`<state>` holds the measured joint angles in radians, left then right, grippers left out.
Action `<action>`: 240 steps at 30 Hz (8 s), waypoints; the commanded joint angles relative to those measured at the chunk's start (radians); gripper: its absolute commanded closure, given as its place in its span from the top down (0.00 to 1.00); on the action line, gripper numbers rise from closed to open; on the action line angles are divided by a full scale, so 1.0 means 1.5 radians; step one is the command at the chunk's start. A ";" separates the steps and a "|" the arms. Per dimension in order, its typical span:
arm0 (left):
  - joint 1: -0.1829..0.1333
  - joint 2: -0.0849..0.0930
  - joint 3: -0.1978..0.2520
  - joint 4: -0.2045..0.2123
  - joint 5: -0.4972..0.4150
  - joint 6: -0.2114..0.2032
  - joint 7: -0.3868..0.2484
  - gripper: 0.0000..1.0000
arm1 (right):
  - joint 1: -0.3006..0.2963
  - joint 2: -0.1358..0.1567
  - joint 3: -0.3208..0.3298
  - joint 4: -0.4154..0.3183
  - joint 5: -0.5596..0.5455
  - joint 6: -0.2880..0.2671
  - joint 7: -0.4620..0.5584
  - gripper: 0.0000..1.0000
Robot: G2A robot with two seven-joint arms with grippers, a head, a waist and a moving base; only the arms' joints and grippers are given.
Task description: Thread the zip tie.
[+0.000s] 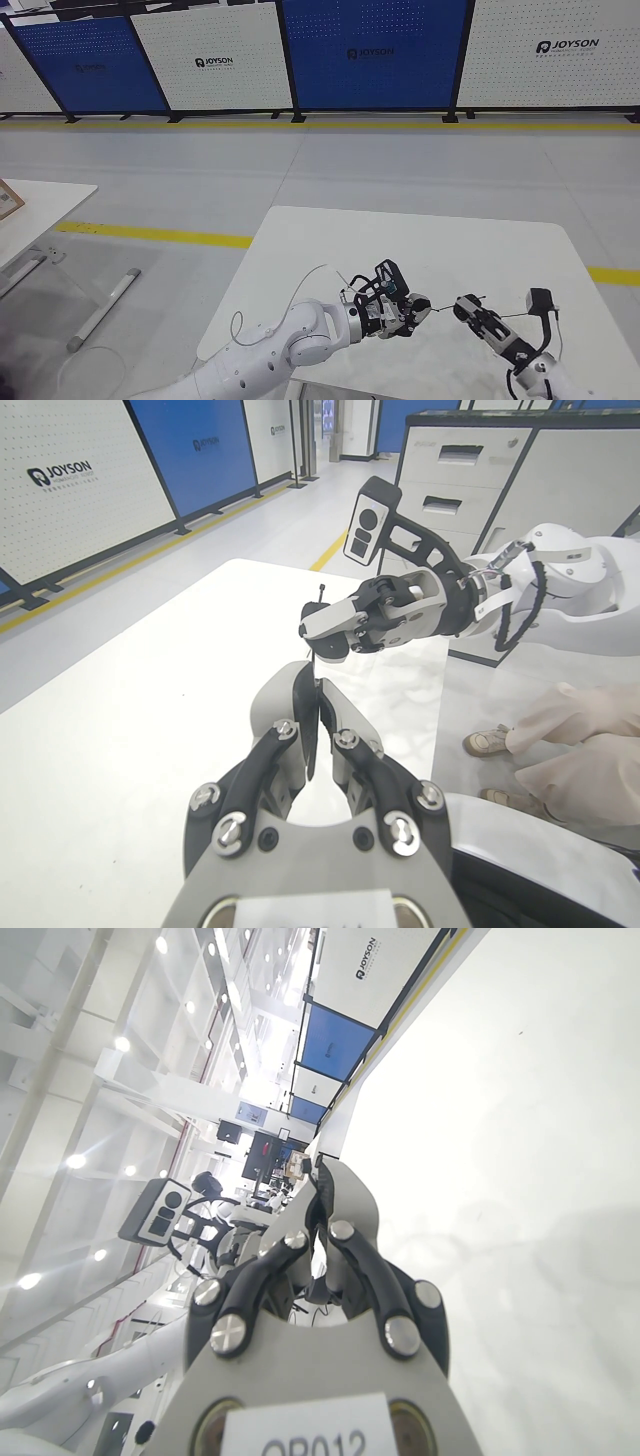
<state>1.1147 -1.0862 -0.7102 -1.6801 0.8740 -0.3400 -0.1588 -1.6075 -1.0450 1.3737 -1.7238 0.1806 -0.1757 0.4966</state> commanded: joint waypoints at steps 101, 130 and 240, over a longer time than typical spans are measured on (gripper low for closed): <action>0.000 0.000 0.000 0.000 0.000 0.000 0.000 0.00 | -0.013 -0.013 0.025 -0.025 -0.042 0.019 0.021 0.00; 0.000 0.000 0.000 0.000 0.000 0.000 0.000 0.00 | -0.008 -0.016 0.027 -0.029 -0.049 0.027 0.026 0.00; 0.021 -0.030 -0.006 0.001 -0.069 0.116 -0.087 1.00 | 0.024 -0.029 -0.022 -0.020 -0.100 0.071 -0.035 0.00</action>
<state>1.1529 -1.1291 -0.7202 -1.6860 0.7647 -0.1836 -0.2714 -1.5718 -1.0880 1.3423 -1.7526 0.0336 -0.0697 0.4478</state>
